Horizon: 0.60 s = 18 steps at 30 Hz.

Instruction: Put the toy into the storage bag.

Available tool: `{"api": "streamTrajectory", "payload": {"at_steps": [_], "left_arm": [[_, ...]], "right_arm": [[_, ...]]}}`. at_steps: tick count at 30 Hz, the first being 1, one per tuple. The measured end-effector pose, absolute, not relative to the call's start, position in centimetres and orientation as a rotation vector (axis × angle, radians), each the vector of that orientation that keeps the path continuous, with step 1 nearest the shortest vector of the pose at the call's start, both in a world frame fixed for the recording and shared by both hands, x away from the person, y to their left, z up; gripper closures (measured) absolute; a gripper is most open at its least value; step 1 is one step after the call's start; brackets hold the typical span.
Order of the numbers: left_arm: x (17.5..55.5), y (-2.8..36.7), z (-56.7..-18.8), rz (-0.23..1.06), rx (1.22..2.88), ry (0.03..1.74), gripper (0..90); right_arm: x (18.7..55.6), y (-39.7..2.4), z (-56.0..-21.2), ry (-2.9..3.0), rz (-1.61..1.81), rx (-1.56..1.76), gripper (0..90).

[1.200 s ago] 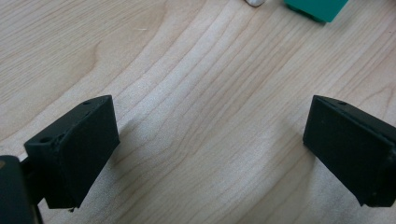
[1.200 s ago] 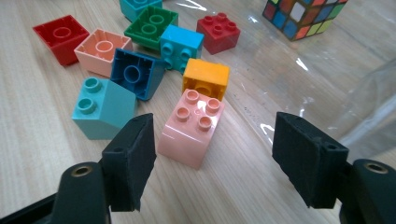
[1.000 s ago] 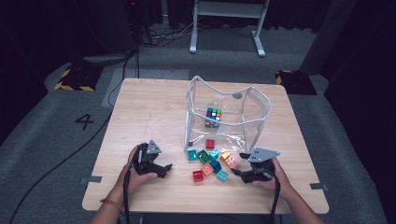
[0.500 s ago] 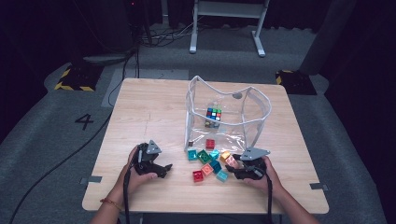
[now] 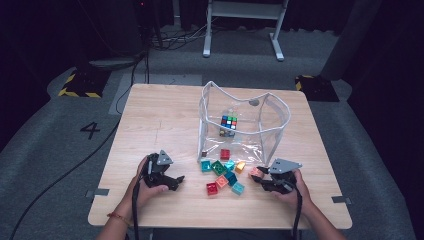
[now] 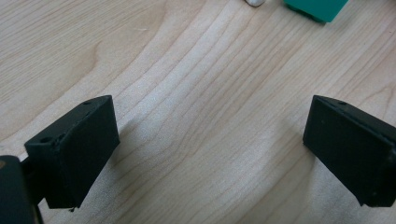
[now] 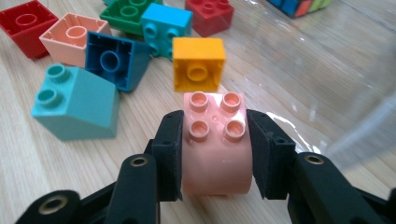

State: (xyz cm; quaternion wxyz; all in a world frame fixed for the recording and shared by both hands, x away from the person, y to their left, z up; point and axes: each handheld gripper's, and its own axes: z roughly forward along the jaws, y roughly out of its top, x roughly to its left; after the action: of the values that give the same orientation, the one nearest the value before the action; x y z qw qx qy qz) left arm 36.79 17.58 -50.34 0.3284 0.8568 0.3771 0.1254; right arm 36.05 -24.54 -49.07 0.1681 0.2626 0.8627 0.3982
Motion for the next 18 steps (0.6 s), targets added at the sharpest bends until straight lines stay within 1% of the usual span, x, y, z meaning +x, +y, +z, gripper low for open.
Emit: {"api": "streamTrajectory", "payload": {"at_steps": [8,18], "left_arm": [[36.9,17.6,-50.4,0.340,2.242,0.976,3.5],[36.9,17.6,-50.4,0.340,2.242,0.976,3.5]], "right_arm": [[36.4,-28.3,-47.8,2.381,1.179,0.844,59.6],[37.9,-32.1,-46.3,2.269,1.204,0.959,59.7]]}}
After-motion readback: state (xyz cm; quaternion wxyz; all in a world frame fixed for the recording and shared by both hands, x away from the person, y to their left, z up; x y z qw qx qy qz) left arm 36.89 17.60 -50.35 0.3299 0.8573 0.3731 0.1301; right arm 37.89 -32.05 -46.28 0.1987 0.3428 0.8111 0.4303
